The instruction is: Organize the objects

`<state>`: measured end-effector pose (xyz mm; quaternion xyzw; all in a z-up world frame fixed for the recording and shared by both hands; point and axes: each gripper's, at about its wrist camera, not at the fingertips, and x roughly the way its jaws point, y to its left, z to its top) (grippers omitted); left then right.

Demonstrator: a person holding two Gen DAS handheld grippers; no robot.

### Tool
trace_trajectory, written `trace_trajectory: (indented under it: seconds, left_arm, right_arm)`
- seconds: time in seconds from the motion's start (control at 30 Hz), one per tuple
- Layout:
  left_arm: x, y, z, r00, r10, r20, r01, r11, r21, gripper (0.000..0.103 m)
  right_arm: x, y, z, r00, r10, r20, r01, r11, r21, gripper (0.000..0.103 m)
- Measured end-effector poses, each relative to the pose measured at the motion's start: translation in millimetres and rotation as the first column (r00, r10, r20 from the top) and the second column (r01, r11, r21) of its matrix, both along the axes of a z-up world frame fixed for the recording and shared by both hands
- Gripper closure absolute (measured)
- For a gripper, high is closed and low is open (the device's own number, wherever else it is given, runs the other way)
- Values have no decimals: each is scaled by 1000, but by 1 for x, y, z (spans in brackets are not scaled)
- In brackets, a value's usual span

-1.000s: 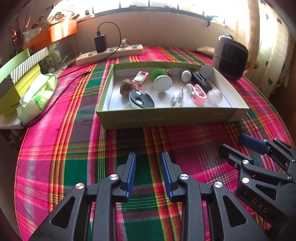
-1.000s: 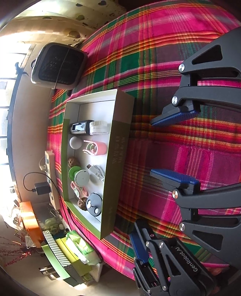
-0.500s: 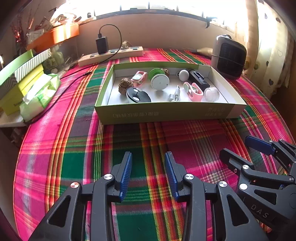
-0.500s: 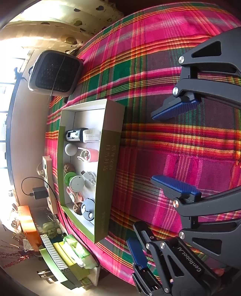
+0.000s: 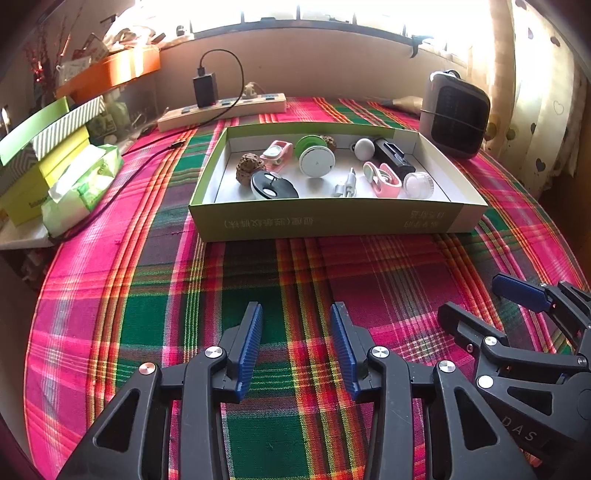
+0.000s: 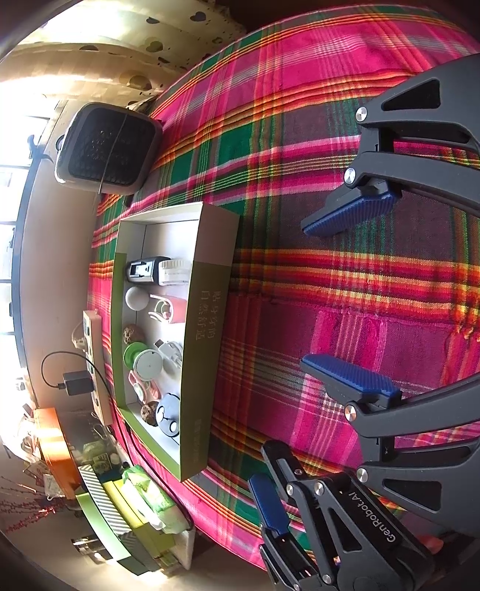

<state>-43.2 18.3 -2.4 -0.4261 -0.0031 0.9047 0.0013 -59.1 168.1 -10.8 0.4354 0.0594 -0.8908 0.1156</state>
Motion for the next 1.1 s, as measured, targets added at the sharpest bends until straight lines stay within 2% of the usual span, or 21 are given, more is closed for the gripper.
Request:
trace_trajectory:
  seconds: [1.1]
  left_arm:
    - [0,0,0,1000,0,0,0,1000,0,66]
  right_arm:
    - [0,1,0,1000,-1,1,1,1000,-1,33]
